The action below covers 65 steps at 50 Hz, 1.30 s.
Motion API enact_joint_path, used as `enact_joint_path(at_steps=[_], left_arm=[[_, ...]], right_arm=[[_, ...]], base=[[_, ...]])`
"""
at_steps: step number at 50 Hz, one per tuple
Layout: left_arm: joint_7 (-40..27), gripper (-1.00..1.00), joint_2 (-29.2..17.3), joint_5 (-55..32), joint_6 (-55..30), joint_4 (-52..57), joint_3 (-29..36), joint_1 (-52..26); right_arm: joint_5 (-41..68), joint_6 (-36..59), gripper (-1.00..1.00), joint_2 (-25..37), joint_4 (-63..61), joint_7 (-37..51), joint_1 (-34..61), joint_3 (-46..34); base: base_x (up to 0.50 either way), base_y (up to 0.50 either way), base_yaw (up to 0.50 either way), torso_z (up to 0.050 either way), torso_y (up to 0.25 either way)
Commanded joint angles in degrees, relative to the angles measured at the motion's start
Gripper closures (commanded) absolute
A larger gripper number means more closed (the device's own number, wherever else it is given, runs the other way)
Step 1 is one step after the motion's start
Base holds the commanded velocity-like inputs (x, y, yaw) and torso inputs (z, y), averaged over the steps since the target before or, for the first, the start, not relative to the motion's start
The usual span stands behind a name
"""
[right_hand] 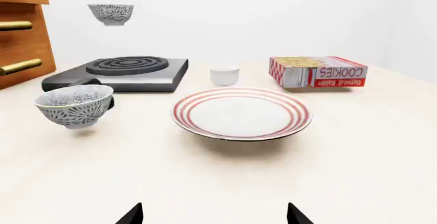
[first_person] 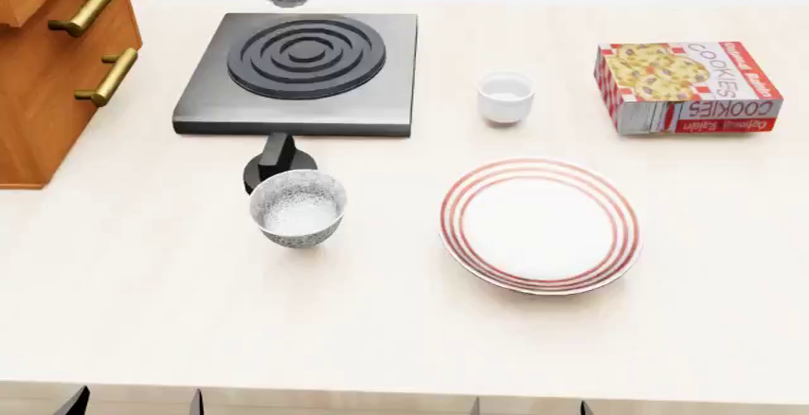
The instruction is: Pick the akita bowl on the stove and place it on the plate.
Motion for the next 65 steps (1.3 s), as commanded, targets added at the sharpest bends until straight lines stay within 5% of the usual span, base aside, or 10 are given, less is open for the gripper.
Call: enact_joint_path(at_steps=[1, 41, 43, 44, 65], left_arm=[[-1.0, -1.0, -0.9, -0.8, 0.4, -0.2, 1.1, 0.2], [-6.1, -1.0, -5.2, -3.3, -0.3, 0.0, 6.6, -0.5], [-6.0, -1.0, -5.2, -3.6, 0.6, -0.2, 6.6, -0.2], [-0.7, -1.0, -0.7, 0.7, -0.2, 0.4, 1.2, 0.1], [-4.9, -1.0, -3.5, -2.0, 0.2, -0.5, 4.6, -0.4]], right_arm=[[0.9, -0.2, -1.0, 0.9, 0.2, 1.1, -0.1, -1.2], [5.3, -1.1, -1.0, 5.0, 0.6, 5.2, 0.5, -6.0], [5.4, -1.5, -1.0, 5.0, 1.0, 5.2, 0.6, -6.0], [0.9, -1.0, -1.0, 0.6, 0.6, 0.1, 0.2, -0.8], [4.5, 2.8, -1.0, 3.3, -2.5, 3.9, 1.1, -4.1]], base=[[0.0, 0.0, 0.0, 0.0, 0.0], [0.0, 0.0, 0.0, 0.0, 0.0], [0.0, 0.0, 0.0, 0.0, 0.0], [0.0, 0.0, 0.0, 0.0, 0.0], [0.0, 0.0, 0.0, 0.0, 0.0]])
